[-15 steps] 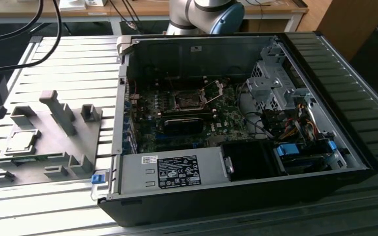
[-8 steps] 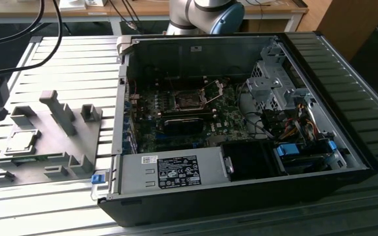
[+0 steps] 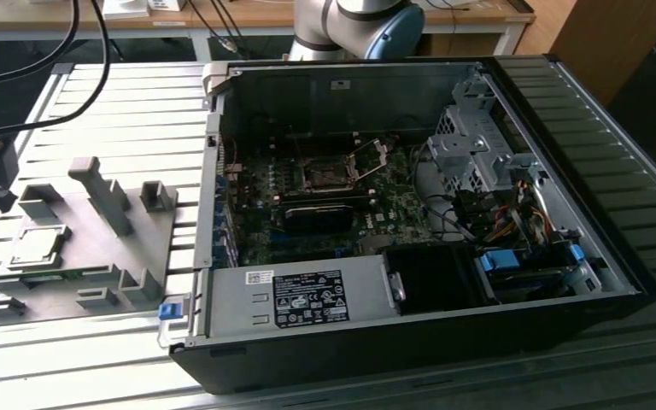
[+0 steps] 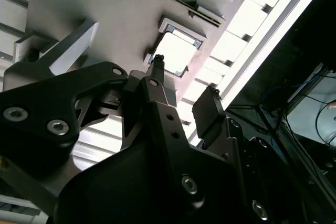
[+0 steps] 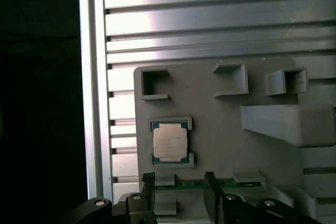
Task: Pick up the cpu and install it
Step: 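Pick up the cpu and move it towards the insertion slot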
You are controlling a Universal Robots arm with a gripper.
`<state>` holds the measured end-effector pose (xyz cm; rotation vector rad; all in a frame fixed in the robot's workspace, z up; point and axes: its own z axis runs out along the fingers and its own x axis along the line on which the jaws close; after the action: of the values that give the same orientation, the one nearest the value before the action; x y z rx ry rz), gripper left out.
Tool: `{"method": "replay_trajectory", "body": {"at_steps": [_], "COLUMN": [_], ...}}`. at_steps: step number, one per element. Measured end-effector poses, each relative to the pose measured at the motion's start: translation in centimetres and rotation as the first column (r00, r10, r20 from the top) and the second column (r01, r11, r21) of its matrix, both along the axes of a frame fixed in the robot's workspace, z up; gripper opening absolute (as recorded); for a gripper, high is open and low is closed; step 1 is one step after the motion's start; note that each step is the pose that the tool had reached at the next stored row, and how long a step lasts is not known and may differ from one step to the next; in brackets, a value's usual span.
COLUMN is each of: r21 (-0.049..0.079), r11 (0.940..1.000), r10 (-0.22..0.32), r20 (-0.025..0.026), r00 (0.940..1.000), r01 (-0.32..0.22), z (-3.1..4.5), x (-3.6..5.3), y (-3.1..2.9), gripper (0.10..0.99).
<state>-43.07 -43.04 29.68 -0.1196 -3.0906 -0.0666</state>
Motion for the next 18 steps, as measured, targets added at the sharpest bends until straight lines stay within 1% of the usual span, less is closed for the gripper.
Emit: {"method": "replay_trajectory", "body": {"at_steps": [4,7,10,11,12,18], "r21": [0.000,0.000,0.000,0.000,0.000,0.000], "r11": [1.0000,1.0000,1.0000,1.0000,1.0000,1.0000], "r10": [0.000,0.000,0.000,0.000,0.000,0.000], "r20": [-0.0014,-0.0039,-0.0075,-0.0109,-0.0117,-0.0126], "r00": [1.0000,1.0000,1.0000,0.9999,0.9999,0.9999], "r01": [0.000,0.000,0.000,0.000,0.000,0.000], "z": [-0.26,-0.47,-0.72,-1.12,-1.16,-1.53], "x": [0.00,0.00,0.00,0.00,0.00,0.00], "y": [-0.01,-0.04,-0.05,-0.06,-0.06,-0.06], "gripper": [0.498,0.498,0.498,0.498,0.498,0.498]}}
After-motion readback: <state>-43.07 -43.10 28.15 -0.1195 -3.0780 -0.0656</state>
